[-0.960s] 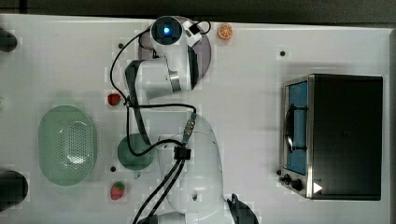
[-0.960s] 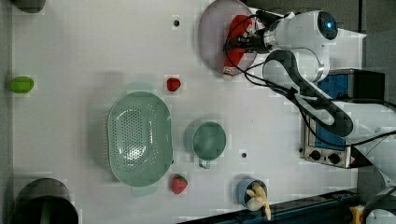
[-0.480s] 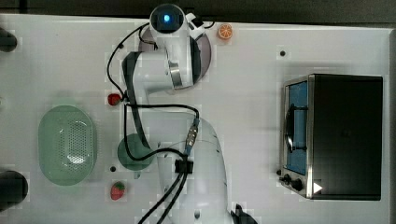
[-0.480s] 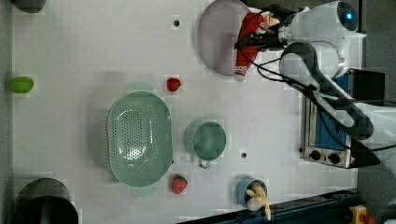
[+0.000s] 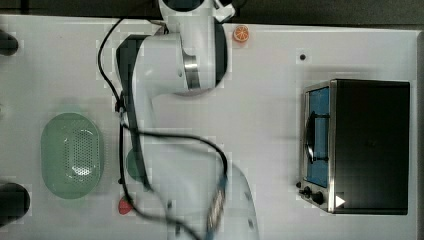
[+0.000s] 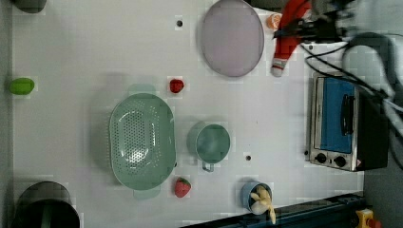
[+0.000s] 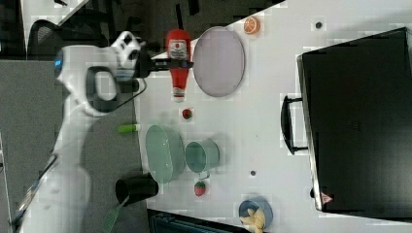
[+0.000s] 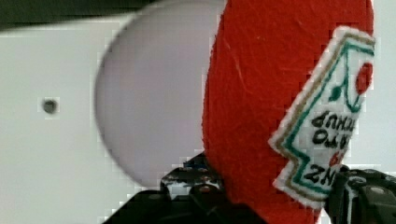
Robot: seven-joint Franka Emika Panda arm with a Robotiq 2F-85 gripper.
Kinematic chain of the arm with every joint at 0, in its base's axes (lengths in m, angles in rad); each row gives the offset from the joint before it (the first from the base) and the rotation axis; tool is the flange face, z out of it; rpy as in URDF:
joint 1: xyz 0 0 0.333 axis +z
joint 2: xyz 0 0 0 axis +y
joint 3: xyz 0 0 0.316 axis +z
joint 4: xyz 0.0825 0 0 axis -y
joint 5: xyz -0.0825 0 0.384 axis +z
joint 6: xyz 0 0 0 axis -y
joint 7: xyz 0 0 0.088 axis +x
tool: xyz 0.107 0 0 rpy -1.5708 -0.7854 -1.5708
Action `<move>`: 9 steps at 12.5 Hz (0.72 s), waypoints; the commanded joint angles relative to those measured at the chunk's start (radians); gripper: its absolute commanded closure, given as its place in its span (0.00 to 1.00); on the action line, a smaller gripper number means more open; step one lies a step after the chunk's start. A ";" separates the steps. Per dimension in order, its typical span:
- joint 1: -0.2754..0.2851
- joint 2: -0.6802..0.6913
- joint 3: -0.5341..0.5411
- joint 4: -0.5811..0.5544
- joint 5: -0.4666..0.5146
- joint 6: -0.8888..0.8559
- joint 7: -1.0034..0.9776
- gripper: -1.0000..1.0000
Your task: Pick ketchup from plate and place it on table.
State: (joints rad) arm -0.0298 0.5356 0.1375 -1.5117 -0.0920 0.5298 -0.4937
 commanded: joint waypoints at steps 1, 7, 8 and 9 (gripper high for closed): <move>-0.083 -0.151 -0.005 -0.111 0.081 0.001 -0.023 0.40; -0.130 -0.414 -0.027 -0.499 0.081 0.054 -0.023 0.40; -0.130 -0.444 -0.030 -0.568 0.081 0.082 -0.023 0.40; -0.130 -0.464 -0.030 -0.632 0.081 0.117 -0.023 0.40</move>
State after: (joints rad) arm -0.1667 0.0511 0.0827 -2.1094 -0.0245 0.6147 -0.4939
